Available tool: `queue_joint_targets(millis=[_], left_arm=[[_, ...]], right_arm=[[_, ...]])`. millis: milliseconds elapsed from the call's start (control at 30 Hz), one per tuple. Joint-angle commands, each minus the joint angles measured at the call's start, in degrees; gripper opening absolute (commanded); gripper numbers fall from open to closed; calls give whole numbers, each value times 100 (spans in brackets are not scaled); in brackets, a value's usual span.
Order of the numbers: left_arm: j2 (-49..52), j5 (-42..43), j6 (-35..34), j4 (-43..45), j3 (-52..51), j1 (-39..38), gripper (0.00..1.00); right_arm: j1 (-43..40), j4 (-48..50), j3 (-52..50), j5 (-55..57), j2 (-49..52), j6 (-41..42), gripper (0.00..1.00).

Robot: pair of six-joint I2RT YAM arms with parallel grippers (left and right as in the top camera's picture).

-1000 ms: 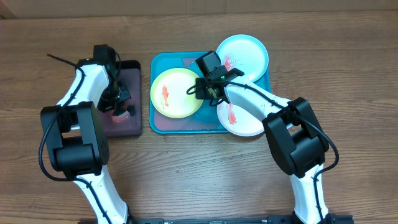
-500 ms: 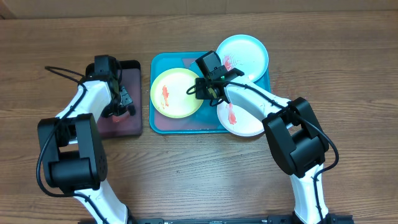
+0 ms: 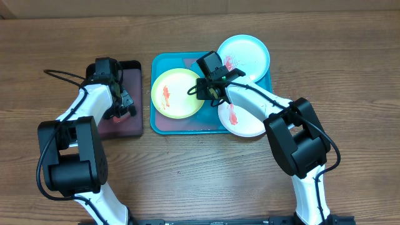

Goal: Clean dirty plates on tray and stack at the side
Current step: 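Lift the sponge with the left gripper while right grips plate rim, then scrub the yellow plate surface with the sponge in the left gripper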

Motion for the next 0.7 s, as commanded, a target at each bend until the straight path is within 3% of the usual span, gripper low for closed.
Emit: queue_joint_targets(millis=[0, 333, 667], left_arm=[[820, 527, -299, -173, -787, -37, 4], [737, 743, -120, -518, -442, -35, 4], [334, 380, 789, -2402, 2347, -37, 4]], right_arm=[[17, -76, 28, 59, 162, -50, 4], [17, -76, 28, 37, 162, -50, 4], [-7, -79, 42, -286, 160, -52, 4]])
